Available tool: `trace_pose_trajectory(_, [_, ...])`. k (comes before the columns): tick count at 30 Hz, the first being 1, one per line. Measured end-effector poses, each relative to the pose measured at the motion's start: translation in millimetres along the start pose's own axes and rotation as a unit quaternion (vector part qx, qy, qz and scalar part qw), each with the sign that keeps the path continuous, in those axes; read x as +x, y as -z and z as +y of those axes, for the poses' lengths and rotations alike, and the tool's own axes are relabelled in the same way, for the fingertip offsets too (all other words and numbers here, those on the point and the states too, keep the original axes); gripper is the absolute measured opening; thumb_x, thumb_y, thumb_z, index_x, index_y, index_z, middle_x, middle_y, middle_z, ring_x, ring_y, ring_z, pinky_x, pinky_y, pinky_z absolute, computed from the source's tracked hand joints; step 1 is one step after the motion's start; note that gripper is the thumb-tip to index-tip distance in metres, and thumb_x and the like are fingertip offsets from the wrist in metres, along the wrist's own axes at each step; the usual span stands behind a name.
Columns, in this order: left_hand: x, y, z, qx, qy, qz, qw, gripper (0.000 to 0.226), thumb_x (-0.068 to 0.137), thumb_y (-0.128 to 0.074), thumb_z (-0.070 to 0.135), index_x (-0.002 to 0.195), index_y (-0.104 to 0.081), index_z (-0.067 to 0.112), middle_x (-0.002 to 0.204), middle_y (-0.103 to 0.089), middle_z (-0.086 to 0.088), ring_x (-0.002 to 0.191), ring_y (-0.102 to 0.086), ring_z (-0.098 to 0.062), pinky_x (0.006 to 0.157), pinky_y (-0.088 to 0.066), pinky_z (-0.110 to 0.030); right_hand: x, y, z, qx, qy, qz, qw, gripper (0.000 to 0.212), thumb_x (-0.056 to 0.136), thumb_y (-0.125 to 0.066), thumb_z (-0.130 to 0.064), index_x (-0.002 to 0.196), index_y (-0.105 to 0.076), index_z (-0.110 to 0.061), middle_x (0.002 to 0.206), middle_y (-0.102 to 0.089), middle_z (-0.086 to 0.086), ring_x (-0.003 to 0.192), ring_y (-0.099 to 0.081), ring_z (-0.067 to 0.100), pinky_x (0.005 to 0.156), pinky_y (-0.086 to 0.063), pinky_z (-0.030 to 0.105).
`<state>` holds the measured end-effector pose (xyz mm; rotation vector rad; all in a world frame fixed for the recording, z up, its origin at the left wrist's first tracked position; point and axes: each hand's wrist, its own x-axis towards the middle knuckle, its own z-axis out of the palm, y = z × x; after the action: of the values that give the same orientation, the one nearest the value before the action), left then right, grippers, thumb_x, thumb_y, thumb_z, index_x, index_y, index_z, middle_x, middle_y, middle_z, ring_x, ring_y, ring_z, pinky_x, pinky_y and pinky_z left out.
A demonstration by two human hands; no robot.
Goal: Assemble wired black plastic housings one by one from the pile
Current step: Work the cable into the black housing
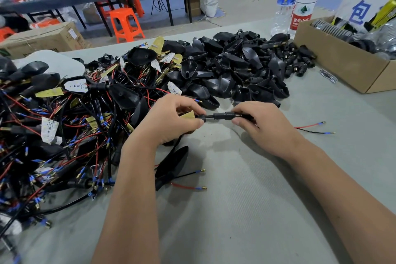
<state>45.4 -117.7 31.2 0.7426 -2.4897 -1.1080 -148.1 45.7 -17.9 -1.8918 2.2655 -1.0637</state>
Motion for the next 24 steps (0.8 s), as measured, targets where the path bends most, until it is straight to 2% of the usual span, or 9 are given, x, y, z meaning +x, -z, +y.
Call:
trace_pose_trajectory(2, [-0.8, 2.4, -2.7, -0.045, -0.001, -0.002, 0.999, 0.02, 0.079, -0.083, 0.025, 0.098, -0.079, 0.03, 0.094, -0.077, 0.006, 0.087, -0.074, -0.013, 0.083, -0.058, -0.028, -0.1, 2.1, 1.0, 0.004, -0.005, 0.008, 1.0, 0.011, 0.1, -0.064, -0.028, 0.105, -0.071, -0.022, 0.088, -0.067, -0.012, 0.084, -0.059, 0.008, 0.077, -0.049, 0.036])
trace_pose_trajectory(5, [-1.1, 5.3, -9.2, -0.105, 0.026, 0.011, 0.994, 0.03, 0.078, -0.081, 0.029, 0.107, -0.075, 0.024, 0.092, -0.079, 0.001, 0.091, -0.076, -0.017, 0.091, -0.058, -0.033, -1.4, 2.5, 2.1, 0.016, -0.009, 0.014, 1.0, 0.01, 0.101, -0.063, -0.028, 0.106, -0.07, -0.023, 0.089, -0.068, -0.013, 0.086, -0.061, 0.008, 0.078, -0.05, 0.038])
trace_pose_trajectory(8, [-1.1, 6.7, -15.1, -0.128, 0.032, 0.048, 0.99, 0.007, 0.09, -0.078, 0.016, 0.095, -0.077, 0.02, 0.089, -0.08, -0.002, 0.09, -0.075, -0.016, 0.096, -0.055, -0.039, -2.2, 2.8, 2.3, 0.034, -0.014, 0.029, 0.999, 0.01, 0.101, -0.063, -0.026, 0.107, -0.07, -0.021, 0.09, -0.068, -0.012, 0.086, -0.061, 0.009, 0.079, -0.049, 0.038])
trace_pose_trajectory(9, [-1.5, 6.3, -15.3, -0.131, 0.029, 0.055, 0.989, 0.007, 0.092, -0.075, 0.013, 0.093, -0.077, 0.02, 0.088, -0.08, -0.003, 0.088, -0.074, -0.015, 0.096, -0.054, -0.038, -2.3, 2.9, 2.1, 0.039, -0.014, 0.036, 0.999, 0.01, 0.101, -0.063, -0.025, 0.107, -0.07, -0.02, 0.09, -0.068, -0.012, 0.086, -0.061, 0.009, 0.079, -0.049, 0.038])
trace_pose_trajectory(11, [-1.3, 5.6, -14.4, -0.149, 0.019, 0.064, 0.987, 0.008, 0.096, -0.07, 0.01, 0.096, -0.075, 0.017, 0.088, -0.079, -0.004, 0.086, -0.073, -0.015, 0.089, -0.056, -0.034, -1.8, 2.6, 1.2, 0.052, -0.015, 0.046, 0.997, 0.009, 0.101, -0.064, -0.023, 0.107, -0.069, -0.021, 0.089, -0.068, -0.012, 0.085, -0.061, 0.01, 0.078, -0.05, 0.038])
trace_pose_trajectory(14, [-4.1, 3.7, -7.8, -0.202, 0.027, 0.047, 0.978, 0.008, 0.102, -0.062, 0.011, 0.101, -0.068, 0.015, 0.092, -0.077, -0.006, 0.081, -0.077, -0.026, 0.062, -0.06, -0.032, -1.6, 1.2, 1.0, 0.06, -0.015, 0.056, 0.997, 0.008, 0.101, -0.063, -0.025, 0.106, -0.068, -0.023, 0.085, -0.067, -0.011, 0.082, -0.061, 0.01, 0.076, -0.049, 0.037])
trace_pose_trajectory(16, [-5.7, 2.7, -6.0, -0.198, 0.025, 0.04, 0.979, 0.01, 0.103, -0.06, 0.011, 0.1, -0.067, 0.017, 0.095, -0.075, -0.007, 0.082, -0.077, -0.029, 0.055, -0.058, -0.031, -2.2, 0.2, 2.5, 0.058, -0.016, 0.055, 0.997, 0.007, 0.101, -0.062, -0.027, 0.105, -0.068, -0.025, 0.08, -0.065, -0.011, 0.078, -0.06, 0.011, 0.073, -0.049, 0.038])
trace_pose_trajectory(20, [-4.5, 2.3, -7.0, -0.215, 0.04, 0.02, 0.976, 0.024, 0.101, -0.06, 0.006, 0.088, -0.07, 0.023, 0.103, -0.071, -0.004, 0.086, -0.071, -0.013, 0.066, -0.061, -0.03, -3.1, -0.8, 4.0, 0.054, -0.016, 0.047, 0.997, 0.007, 0.102, -0.061, -0.032, 0.104, -0.066, -0.028, 0.075, -0.063, -0.013, 0.073, -0.059, 0.011, 0.069, -0.05, 0.04])
trace_pose_trajectory(24, [-2.6, 0.7, -4.9, -0.234, 0.044, 0.013, 0.971, 0.021, 0.103, -0.06, 0.02, 0.083, -0.068, 0.02, 0.092, -0.07, -0.002, 0.075, -0.068, -0.01, 0.069, -0.058, -0.026, -3.4, -1.5, 4.5, 0.039, -0.019, 0.045, 0.998, 0.009, 0.102, -0.059, -0.036, 0.105, -0.065, -0.031, 0.074, -0.063, -0.012, 0.071, -0.06, 0.009, 0.067, -0.049, 0.039])
